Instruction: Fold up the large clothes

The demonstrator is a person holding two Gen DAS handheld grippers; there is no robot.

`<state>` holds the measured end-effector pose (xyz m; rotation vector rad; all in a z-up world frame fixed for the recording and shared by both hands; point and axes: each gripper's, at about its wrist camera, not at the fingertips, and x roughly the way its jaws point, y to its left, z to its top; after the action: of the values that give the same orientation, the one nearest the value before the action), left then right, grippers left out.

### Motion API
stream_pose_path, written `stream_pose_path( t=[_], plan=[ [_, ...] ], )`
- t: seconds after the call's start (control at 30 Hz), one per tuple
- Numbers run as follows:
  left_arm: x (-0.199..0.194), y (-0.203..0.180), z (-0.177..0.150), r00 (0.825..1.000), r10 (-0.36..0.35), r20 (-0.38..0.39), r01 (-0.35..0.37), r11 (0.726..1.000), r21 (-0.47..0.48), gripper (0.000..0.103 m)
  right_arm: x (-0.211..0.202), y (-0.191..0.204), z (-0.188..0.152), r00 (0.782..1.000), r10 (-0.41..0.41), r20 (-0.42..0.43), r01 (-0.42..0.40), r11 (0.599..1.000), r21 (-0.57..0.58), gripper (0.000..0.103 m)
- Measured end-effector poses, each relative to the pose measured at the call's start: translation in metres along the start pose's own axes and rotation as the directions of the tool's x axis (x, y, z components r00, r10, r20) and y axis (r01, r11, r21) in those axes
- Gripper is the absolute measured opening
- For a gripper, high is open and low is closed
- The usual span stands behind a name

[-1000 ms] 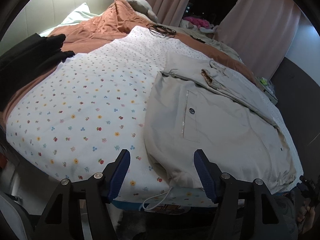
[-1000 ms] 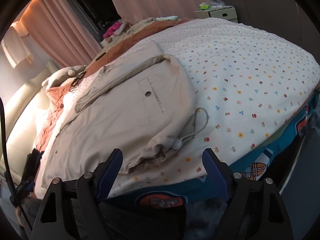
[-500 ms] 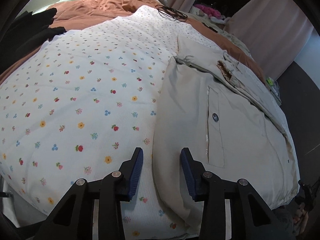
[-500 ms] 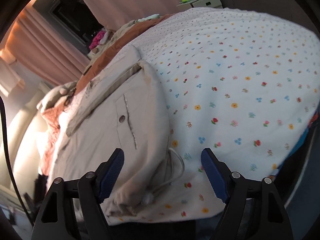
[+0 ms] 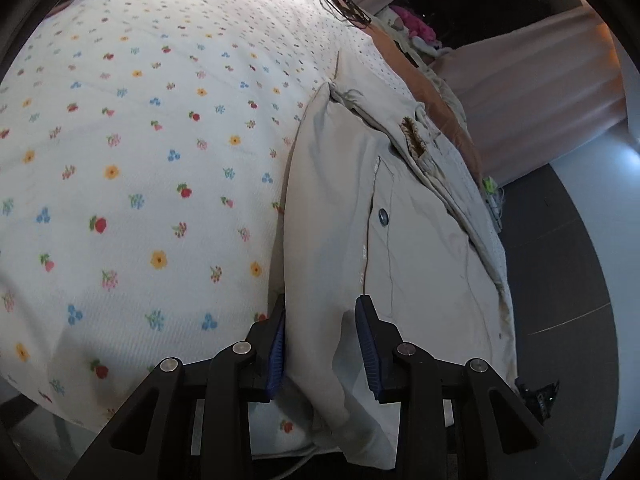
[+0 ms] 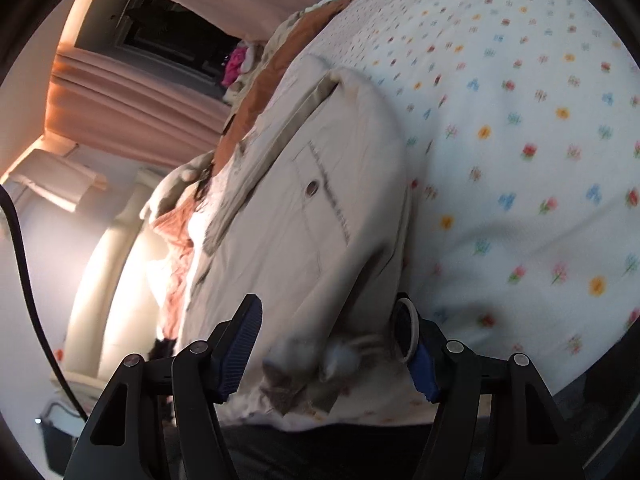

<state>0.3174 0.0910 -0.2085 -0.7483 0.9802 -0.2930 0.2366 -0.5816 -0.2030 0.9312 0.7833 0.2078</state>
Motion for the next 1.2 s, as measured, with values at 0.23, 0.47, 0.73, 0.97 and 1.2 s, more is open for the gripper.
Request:
stream_pose_path(
  t=[0.23,0.47,0.73,0.97,1.2],
  plan=[
    [0.007,-0.013,-0.013,0.999,-0.027,-0.021,0.027,1.000,0.009,0.034,0.021,0.012,-0.006,1.000,0.020,-0.004,-0.020,1.000,0.004,0.067],
    [0.018,-0.021,-0.012,0.999,-0.035,-0.001,0.035,0.999,-0.002,0.034,0.029,0.010,0.004,0.997,-0.042,0.061,0.037,0.996,0.085,0.044],
    [-0.007,-0.020,-0.014,0.998,-0.031,0.050,0.032,0.999,-0.013,0.007,0.010,0.006,-0.002,0.994,-0.038,0.101,0.026,0.992,0.122,0.016],
    [-0.059,-0.043,-0.006,0.987,-0.088,0.136,0.088,0.996,0.007,0.005,-0.026,0.054,0.005,0.984,0.058,0.166,-0.065,0.997,0.032,0.013],
    [-0.117,-0.071,-0.008,0.970,-0.123,0.210,0.119,0.992,0.033,0.005,-0.063,0.102,0.004,0.974,0.127,0.187,-0.118,0.991,-0.060,0.013]
  ],
)
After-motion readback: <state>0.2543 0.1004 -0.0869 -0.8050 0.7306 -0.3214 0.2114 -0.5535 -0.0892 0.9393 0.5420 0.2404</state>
